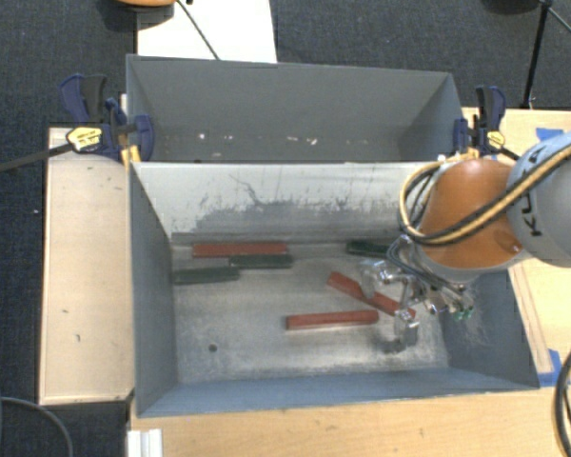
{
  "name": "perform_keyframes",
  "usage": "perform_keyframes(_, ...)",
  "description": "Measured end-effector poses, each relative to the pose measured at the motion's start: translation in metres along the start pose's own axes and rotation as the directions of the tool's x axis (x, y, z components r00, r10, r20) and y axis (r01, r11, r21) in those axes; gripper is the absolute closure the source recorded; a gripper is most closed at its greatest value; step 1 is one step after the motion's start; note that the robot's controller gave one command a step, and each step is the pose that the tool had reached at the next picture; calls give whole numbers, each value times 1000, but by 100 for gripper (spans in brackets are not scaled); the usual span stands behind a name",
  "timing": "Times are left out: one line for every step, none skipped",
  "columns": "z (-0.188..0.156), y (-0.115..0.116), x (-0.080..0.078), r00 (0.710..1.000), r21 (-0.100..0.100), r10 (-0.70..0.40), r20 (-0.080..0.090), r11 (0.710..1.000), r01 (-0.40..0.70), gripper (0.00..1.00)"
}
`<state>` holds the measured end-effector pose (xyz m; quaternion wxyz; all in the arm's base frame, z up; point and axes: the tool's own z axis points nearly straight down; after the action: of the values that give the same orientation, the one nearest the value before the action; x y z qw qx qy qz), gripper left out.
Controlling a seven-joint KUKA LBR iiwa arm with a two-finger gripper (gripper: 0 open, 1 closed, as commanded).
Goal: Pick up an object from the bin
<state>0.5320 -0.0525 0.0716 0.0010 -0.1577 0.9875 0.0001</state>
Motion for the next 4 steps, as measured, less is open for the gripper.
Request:
perform_keyframes(1,25,-16,1000,0,-10,3,1000,10,100)
perform_keyframes(1,25,-16,1000,0,-10,3,1000,10,100)
perform_keyframes(-119,30,25,999,0,-45,0,999,45,100)
perform_keyframes(-119,30,25,999,0,-45,0,999,45,100)
